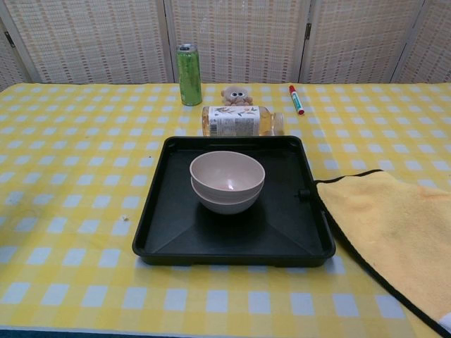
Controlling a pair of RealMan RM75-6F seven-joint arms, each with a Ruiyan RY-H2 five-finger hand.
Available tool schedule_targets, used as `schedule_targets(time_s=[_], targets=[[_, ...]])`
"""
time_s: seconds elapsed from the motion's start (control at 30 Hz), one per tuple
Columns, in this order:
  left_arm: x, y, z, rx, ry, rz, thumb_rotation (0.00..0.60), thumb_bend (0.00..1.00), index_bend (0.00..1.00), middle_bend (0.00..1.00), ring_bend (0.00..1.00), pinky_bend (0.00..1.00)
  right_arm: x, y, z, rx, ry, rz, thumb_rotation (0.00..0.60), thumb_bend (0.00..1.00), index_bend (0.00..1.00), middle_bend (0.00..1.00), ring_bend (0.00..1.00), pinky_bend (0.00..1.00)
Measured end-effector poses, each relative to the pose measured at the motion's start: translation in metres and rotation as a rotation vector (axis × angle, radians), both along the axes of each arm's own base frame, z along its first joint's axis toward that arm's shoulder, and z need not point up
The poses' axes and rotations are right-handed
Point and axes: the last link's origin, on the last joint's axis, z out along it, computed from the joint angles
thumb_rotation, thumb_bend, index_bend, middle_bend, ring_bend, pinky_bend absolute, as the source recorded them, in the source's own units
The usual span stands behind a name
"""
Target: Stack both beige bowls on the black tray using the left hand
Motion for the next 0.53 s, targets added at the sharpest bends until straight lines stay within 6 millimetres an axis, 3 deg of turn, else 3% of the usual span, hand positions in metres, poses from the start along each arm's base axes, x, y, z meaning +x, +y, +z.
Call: schedule_targets(time_s=[0.17, 0.27, 0.53], targets=[[-0.044, -0.046, 0.025, 0.053, -0.038, 0.094, 0.6, 0.32, 0.18, 0.0, 0.0, 0.0, 0.001, 0.0, 0.001, -0.016, -0.011, -0.021, 0.6, 0.21, 0.0, 0.0, 0.0, 0.0], [-0.064, -0.06, 0.032, 0.057, 0.023, 0.148, 0.6, 0.32, 0.17, 0.0, 0.0, 0.0, 0.002, 0.001, 0.001, -0.017, -0.013, -0.038, 0.6, 0.21, 0.0, 0.0, 0.0, 0.0], [-0.067, -0.066, 0.037, 0.029, 0.016, 0.207, 0.6, 0.31, 0.13, 0.0, 0.0, 0.0, 0.005, 0.006, 0.005, -0.016, -0.018, -0.022, 0.6, 0.21, 0.0, 0.0, 0.0, 0.0]])
